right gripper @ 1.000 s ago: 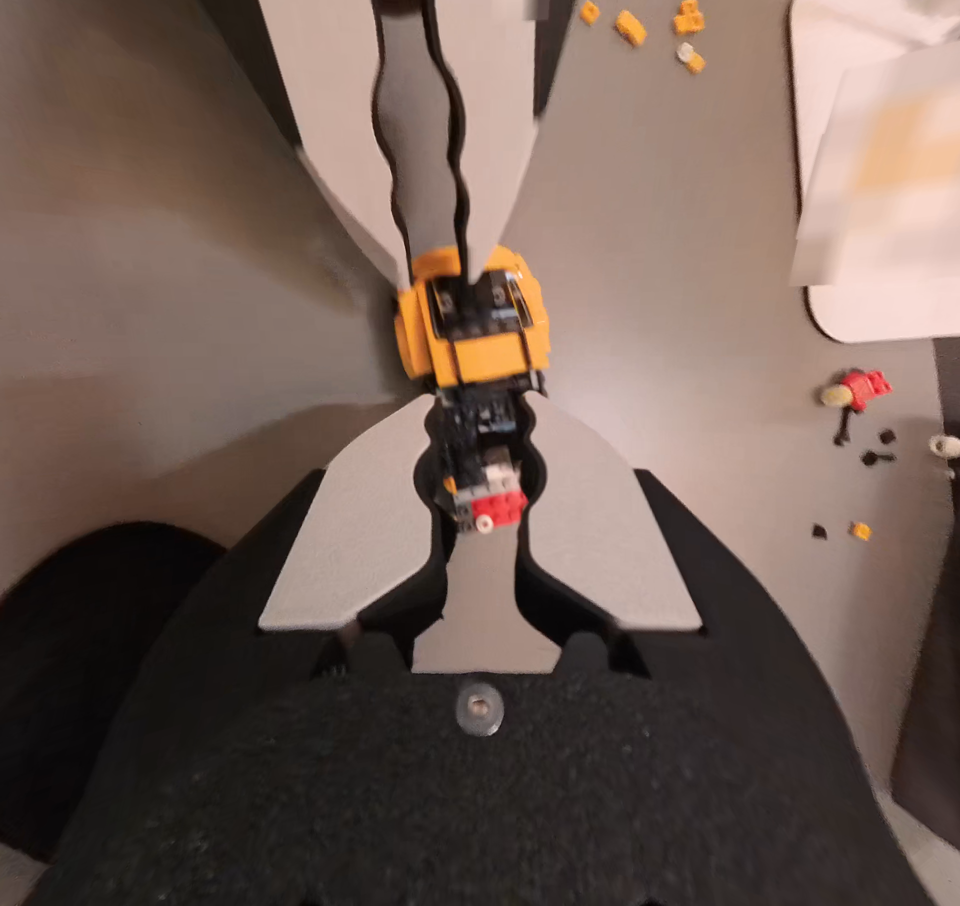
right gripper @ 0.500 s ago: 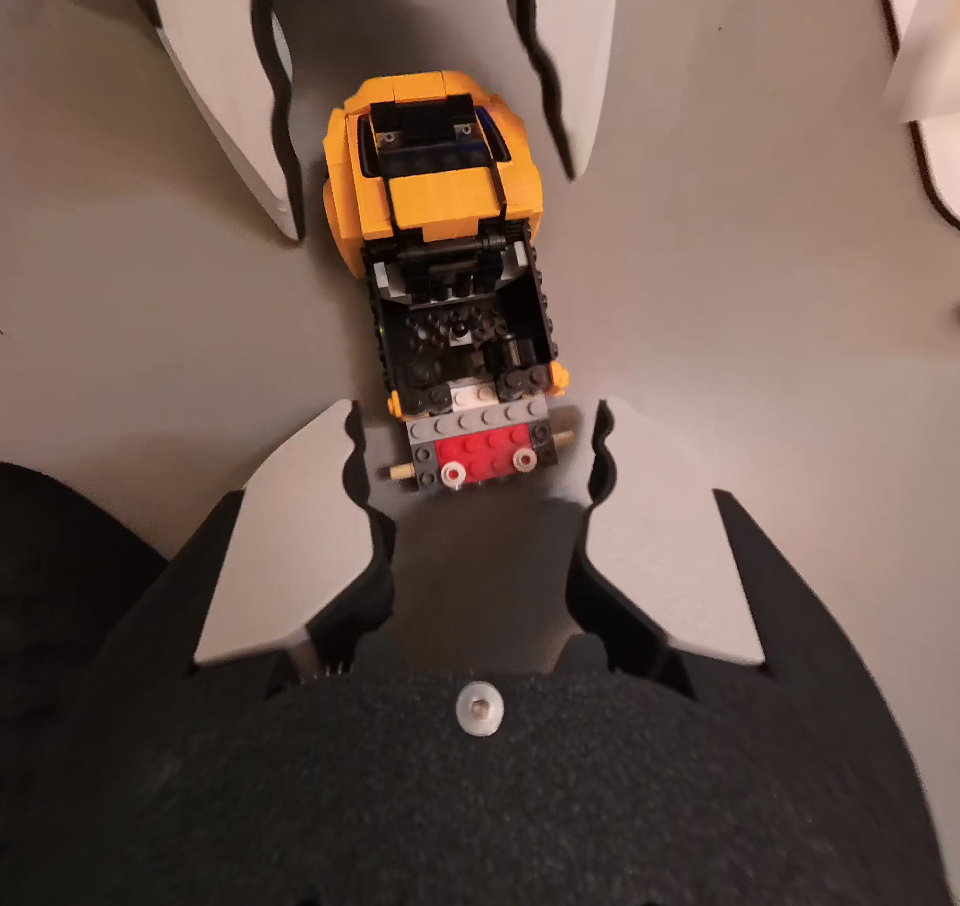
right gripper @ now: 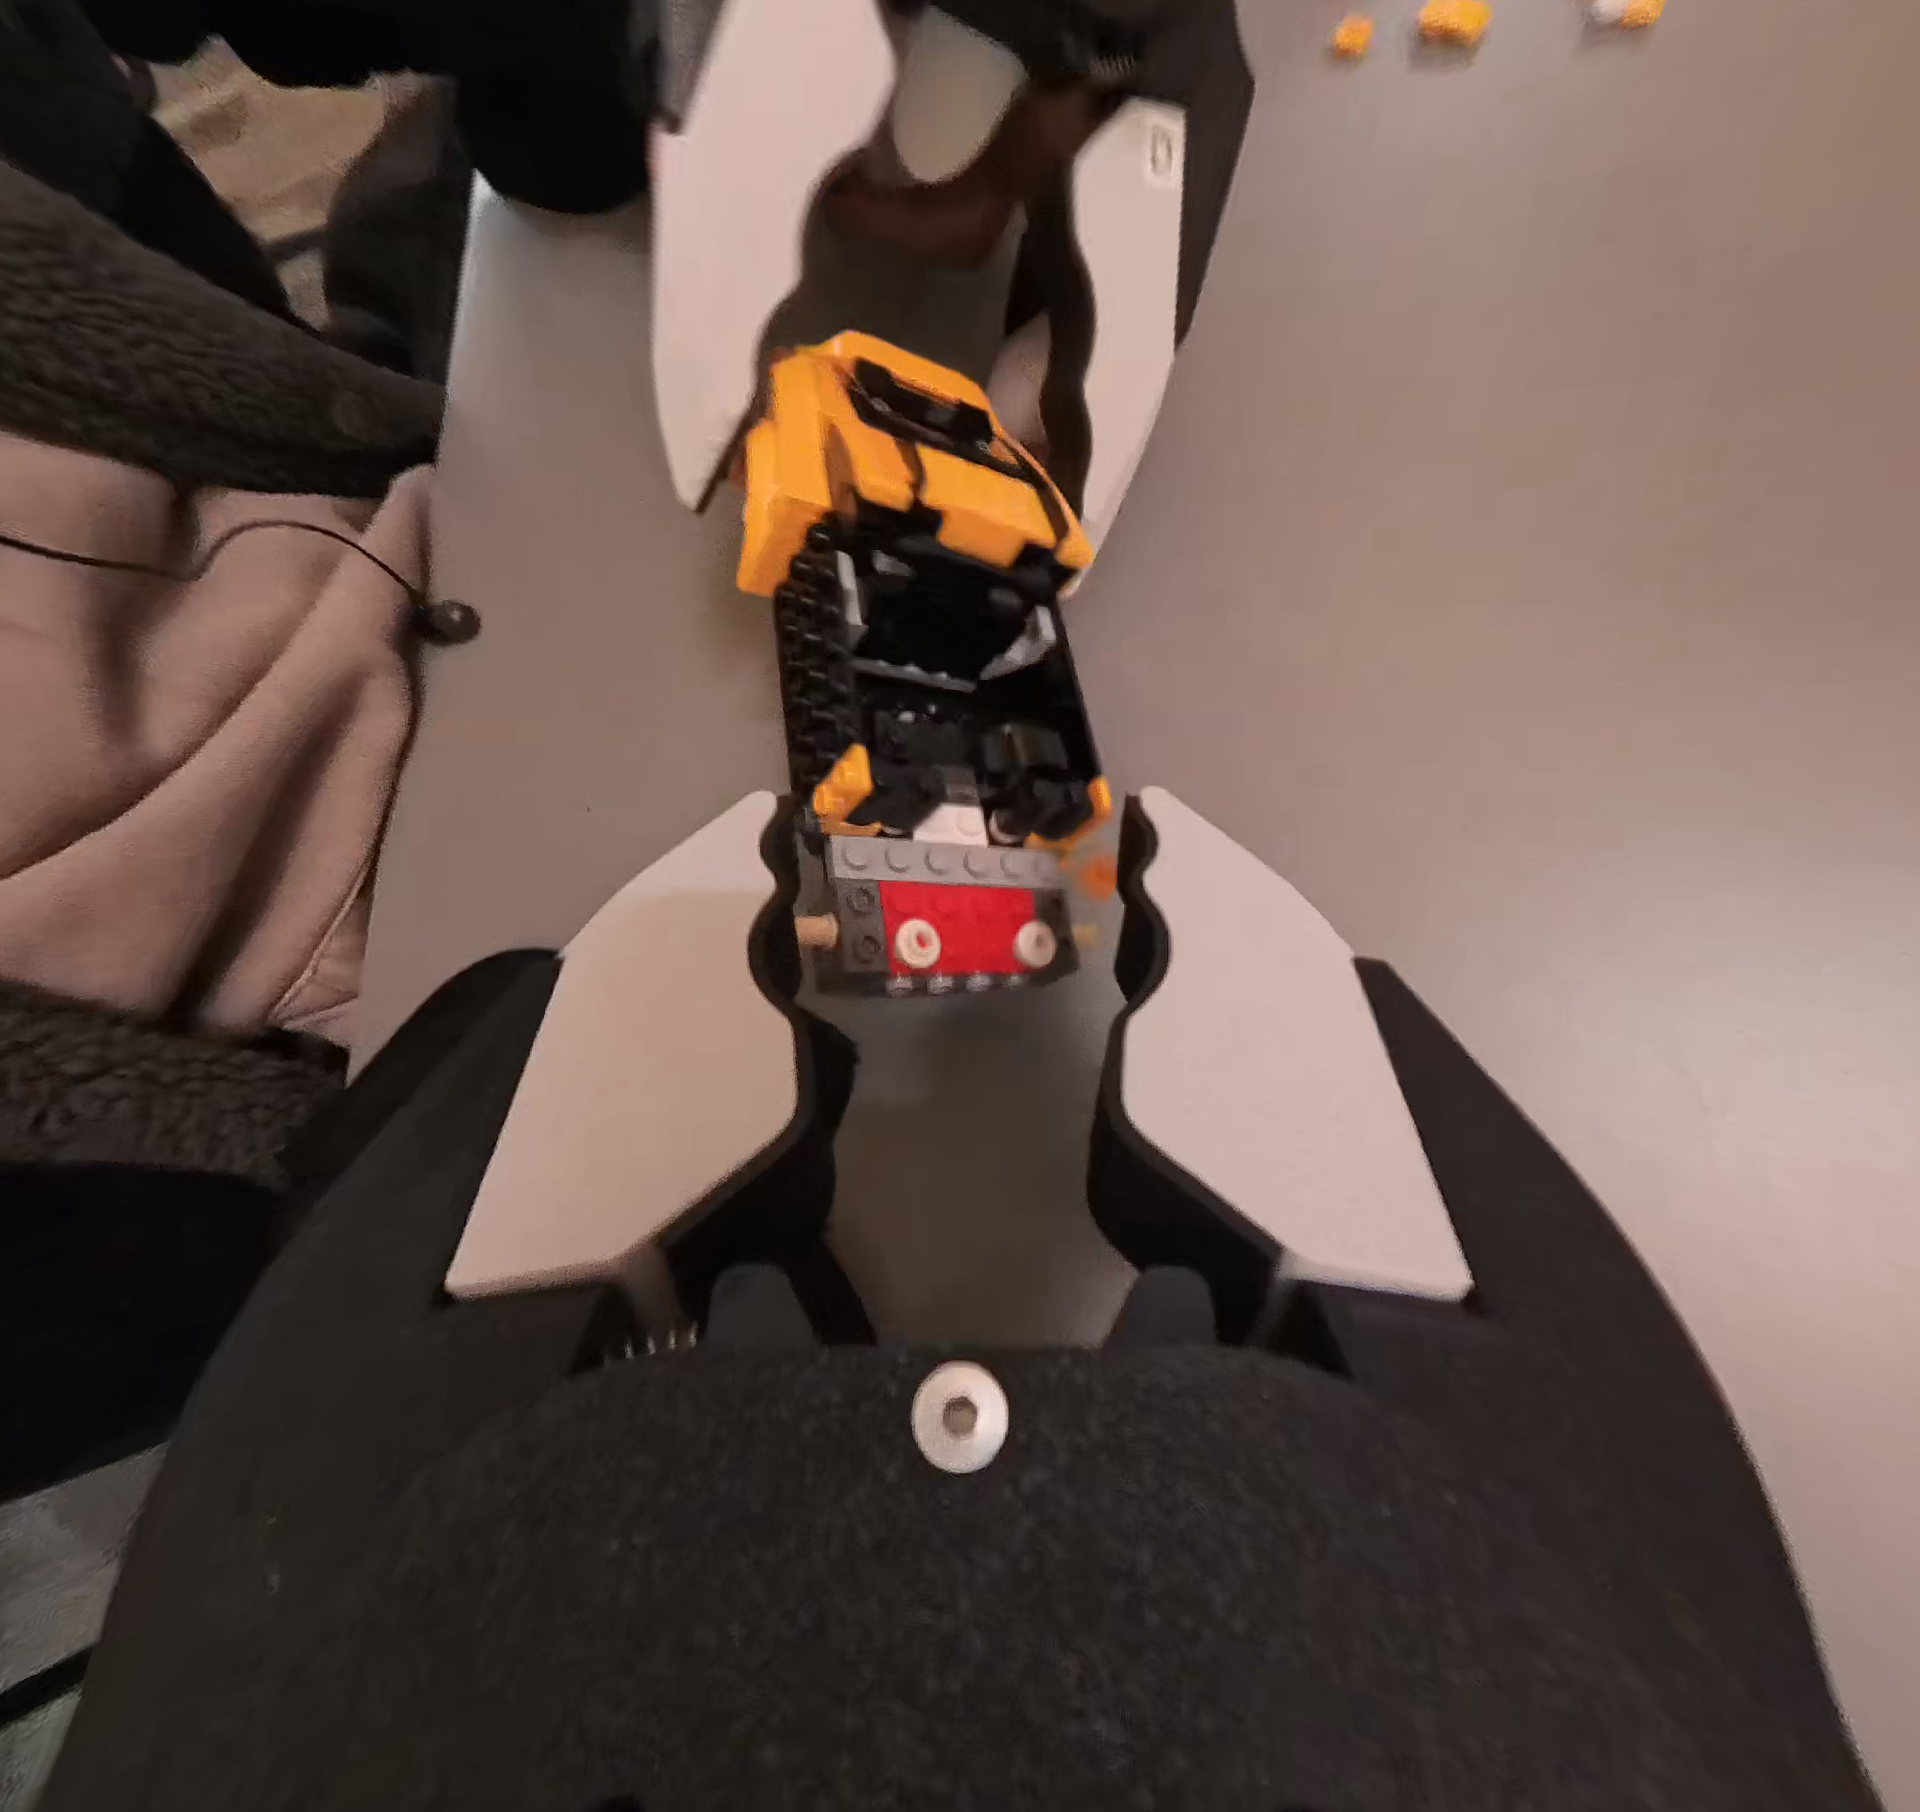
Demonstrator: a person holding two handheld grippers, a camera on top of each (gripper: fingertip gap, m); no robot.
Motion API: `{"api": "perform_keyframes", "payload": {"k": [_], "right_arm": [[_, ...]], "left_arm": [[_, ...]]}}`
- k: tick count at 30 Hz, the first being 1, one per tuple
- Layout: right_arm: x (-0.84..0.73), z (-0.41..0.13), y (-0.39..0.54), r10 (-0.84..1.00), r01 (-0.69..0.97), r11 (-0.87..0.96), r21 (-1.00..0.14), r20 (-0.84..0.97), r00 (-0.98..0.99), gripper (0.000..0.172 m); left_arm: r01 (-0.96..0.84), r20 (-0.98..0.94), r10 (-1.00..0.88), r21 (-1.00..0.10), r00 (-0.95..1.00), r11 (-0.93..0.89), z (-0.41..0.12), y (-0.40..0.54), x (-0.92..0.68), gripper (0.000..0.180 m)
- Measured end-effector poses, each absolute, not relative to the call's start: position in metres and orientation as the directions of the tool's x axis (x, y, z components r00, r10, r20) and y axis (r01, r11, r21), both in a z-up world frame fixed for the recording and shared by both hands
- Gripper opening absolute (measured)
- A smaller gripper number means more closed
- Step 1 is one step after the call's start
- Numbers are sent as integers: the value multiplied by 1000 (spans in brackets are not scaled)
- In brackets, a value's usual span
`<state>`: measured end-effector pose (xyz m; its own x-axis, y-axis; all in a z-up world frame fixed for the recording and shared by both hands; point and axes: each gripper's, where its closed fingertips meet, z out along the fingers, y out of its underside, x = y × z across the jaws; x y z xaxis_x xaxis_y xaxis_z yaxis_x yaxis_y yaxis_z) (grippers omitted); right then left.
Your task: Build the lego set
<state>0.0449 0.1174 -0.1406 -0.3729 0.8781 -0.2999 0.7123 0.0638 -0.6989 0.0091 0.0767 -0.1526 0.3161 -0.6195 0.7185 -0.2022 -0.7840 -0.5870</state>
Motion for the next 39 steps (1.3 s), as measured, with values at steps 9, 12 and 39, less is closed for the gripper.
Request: {"api": "perform_keyframes", "payload": {"k": [9,12,39], "right_arm": [[37,-130,91,908,619,151,-771,-140,-395,64],[34,-126,71,918,592,180,-785,-81,-387,68],[69,-157,71,927,652,375,-659,279,-251,53]], "left_arm": [[23,915,-356,-366,190,-930,-141,68,4,78],[64,922,-321,-341,217,-938,-141,70,4,78],[-84,631,-678,-706,376,-703,-147,67,-29,78]]}}
